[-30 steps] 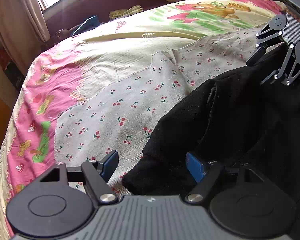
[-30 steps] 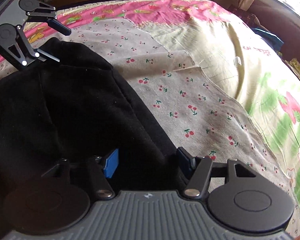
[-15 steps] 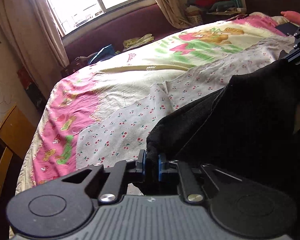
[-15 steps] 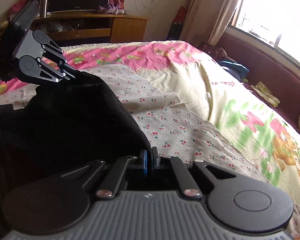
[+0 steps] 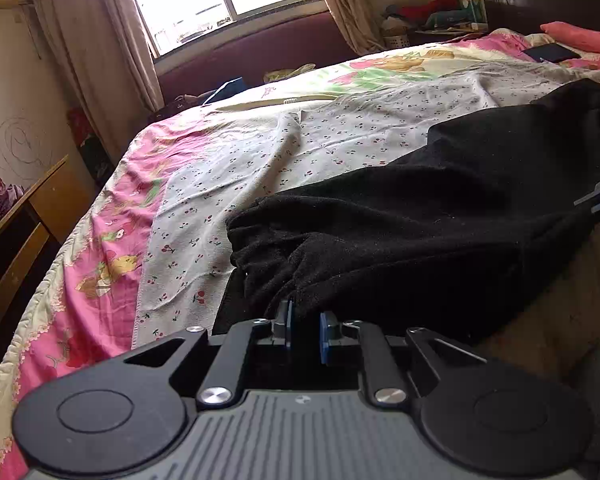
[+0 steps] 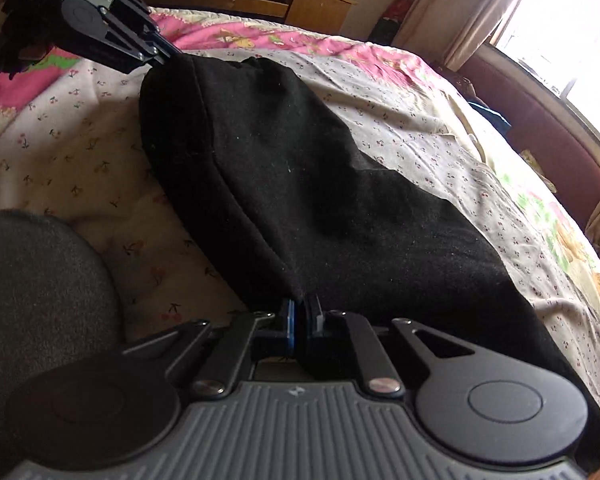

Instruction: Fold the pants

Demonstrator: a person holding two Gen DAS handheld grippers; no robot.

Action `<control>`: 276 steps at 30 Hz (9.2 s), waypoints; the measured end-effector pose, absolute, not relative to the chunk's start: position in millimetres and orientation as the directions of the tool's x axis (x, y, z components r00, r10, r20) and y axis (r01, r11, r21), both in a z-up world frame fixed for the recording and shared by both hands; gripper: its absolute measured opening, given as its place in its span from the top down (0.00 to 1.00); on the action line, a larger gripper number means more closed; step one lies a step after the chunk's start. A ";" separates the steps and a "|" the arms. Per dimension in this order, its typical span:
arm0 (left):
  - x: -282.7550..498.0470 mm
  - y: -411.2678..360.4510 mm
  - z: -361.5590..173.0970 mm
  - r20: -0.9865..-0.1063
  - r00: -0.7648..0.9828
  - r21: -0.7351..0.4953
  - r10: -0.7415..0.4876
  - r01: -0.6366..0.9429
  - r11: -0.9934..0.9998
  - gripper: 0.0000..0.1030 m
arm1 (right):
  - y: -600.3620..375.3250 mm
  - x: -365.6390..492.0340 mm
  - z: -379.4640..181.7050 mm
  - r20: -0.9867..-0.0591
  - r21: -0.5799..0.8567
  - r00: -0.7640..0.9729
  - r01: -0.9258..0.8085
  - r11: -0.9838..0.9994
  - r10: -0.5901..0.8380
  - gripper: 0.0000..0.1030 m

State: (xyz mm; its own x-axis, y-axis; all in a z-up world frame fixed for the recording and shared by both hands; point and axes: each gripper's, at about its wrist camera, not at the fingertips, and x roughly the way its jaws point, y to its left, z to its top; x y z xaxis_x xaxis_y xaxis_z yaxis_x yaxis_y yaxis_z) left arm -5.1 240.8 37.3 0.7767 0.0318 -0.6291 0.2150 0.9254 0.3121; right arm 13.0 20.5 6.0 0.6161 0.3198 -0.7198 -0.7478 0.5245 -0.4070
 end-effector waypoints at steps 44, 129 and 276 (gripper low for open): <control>-48.3 231.0 17.4 -0.496 0.834 0.646 0.243 0.167 0.745 0.42 | -6.6 29.8 36.4 -0.683 -0.170 0.659 -0.562 0.809 0.315 0.78; 34.3 -125.2 -25.2 -0.509 0.682 0.293 -0.525 0.711 0.640 0.28 | -401.1 38.4 19.9 -0.502 0.551 0.862 0.383 0.742 -0.072 0.86; 53.1 -74.2 -27.0 -0.503 0.765 0.293 -0.401 0.588 0.754 0.32 | -365.3 -4.4 36.5 -0.371 0.161 0.869 0.409 0.898 -0.328 0.49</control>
State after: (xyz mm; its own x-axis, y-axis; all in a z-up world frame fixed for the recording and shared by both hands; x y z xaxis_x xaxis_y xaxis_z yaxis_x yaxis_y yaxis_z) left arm 53.1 -74.2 -27.0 0.7654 -0.4010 -0.5033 0.5877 0.7543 0.2926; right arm -4.4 -365.3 36.5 0.8685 -0.3283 -0.3714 0.4085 0.8984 0.1612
